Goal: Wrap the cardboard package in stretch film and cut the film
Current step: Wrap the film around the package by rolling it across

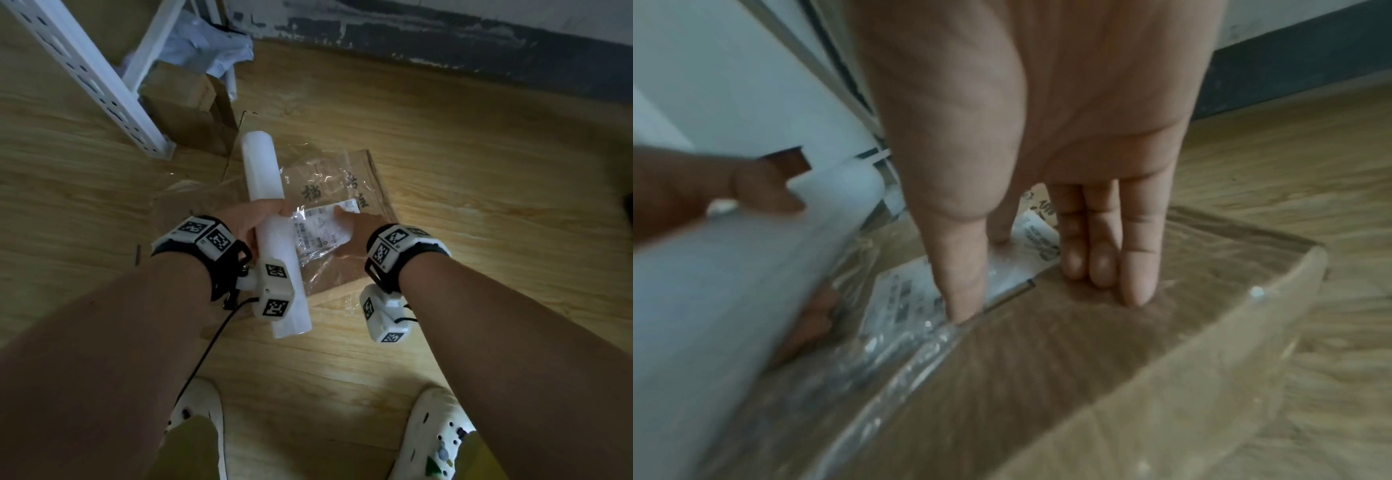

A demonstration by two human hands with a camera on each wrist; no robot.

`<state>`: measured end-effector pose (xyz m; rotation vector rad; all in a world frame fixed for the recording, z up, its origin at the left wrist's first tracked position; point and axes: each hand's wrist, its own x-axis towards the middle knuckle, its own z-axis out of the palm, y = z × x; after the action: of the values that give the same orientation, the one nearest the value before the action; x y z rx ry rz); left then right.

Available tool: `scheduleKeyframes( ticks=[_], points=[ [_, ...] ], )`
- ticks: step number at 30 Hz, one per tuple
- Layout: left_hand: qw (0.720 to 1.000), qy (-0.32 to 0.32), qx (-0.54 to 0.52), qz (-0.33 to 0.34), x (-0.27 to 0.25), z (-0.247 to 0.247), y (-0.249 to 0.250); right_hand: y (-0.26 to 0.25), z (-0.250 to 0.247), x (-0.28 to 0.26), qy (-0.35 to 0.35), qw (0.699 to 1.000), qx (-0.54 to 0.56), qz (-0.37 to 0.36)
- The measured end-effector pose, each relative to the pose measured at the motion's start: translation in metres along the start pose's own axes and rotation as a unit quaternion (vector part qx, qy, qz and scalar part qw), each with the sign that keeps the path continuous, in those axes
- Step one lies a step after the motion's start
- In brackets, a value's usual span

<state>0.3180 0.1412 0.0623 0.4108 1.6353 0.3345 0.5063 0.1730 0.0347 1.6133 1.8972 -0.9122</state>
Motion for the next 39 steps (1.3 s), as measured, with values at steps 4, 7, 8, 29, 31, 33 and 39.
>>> scheduleKeyframes(
  ticks=[4,7,8,29,31,33,39],
  points=[
    [0.999,0.019,-0.024,0.016,0.001,-0.006,-0.005,-0.010,0.004,0.001,-0.002,0.999,0.022,0.024],
    [0.999,0.013,-0.046,0.022,0.000,-0.007,-0.007,-0.021,0.025,0.004,0.026,0.998,0.030,0.057],
    [0.999,0.007,-0.046,0.022,-0.002,-0.007,-0.009,-0.023,0.030,0.005,0.034,0.997,0.031,0.069],
    [0.995,0.053,-0.072,0.051,-0.014,-0.008,-0.007,-0.030,0.026,-0.001,0.036,0.994,-0.003,0.104],
    [0.995,0.073,-0.048,0.053,-0.015,-0.005,-0.002,-0.030,0.026,0.000,0.033,0.994,0.014,0.104],
    [0.995,0.074,-0.039,0.045,-0.015,-0.006,-0.001,-0.029,0.025,0.001,0.034,0.994,0.011,0.104],
    [0.997,0.044,-0.024,0.051,-0.017,-0.011,-0.006,-0.026,0.027,0.002,0.042,0.994,0.011,0.100]
  ],
)
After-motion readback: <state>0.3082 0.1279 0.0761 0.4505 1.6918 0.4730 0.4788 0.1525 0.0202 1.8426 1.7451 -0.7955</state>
